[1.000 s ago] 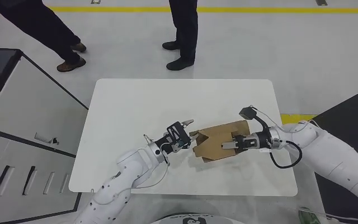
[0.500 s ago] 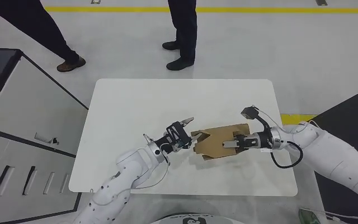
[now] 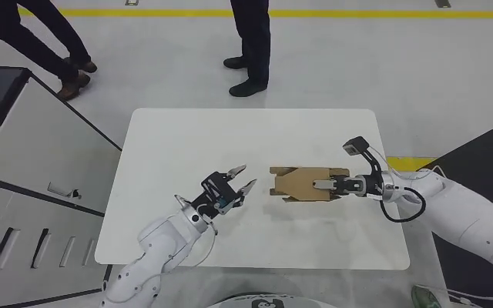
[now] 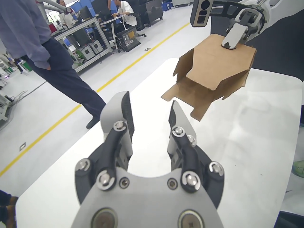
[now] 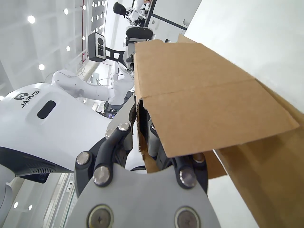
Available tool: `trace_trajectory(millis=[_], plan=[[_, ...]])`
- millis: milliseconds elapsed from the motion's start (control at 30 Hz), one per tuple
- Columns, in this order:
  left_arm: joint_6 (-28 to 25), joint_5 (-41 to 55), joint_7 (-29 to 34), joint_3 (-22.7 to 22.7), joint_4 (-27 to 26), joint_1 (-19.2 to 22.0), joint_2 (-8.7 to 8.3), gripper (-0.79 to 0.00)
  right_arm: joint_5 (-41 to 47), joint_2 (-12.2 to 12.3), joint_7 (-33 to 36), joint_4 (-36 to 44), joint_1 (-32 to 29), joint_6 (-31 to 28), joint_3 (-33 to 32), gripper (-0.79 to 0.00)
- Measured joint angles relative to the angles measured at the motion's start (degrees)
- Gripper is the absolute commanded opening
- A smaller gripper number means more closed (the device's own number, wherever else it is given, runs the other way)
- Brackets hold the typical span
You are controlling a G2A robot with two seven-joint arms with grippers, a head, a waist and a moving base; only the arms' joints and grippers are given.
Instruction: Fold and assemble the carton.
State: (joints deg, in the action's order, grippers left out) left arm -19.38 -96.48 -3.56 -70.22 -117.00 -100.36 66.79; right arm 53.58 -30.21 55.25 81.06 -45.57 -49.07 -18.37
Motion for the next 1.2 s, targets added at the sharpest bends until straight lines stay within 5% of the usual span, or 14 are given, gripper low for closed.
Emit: trace_trajectory(millis=[267, 600, 1200], plan=[[0.05, 1.98, -0.25, -0.67, 0.49, 0.05, -0.03, -0.785, 5.83, -0.67, 2.00, 0.04, -1.71, 2.14, -0.91, -0.785], [-3.99, 4.94, -0.67, 2.07, 1.70, 2.10, 0.02, -0.785, 17.94, -3.00, 15.41, -1.61, -3.50, 15.43, -7.15, -0.785], [-6.03, 6.30, -1.33, 4.91, 3.41, 5.13, 0.11, -0.785, 13.04, -5.32, 13.74, -2.69, -4.80, 19.41, -10.25, -0.785]])
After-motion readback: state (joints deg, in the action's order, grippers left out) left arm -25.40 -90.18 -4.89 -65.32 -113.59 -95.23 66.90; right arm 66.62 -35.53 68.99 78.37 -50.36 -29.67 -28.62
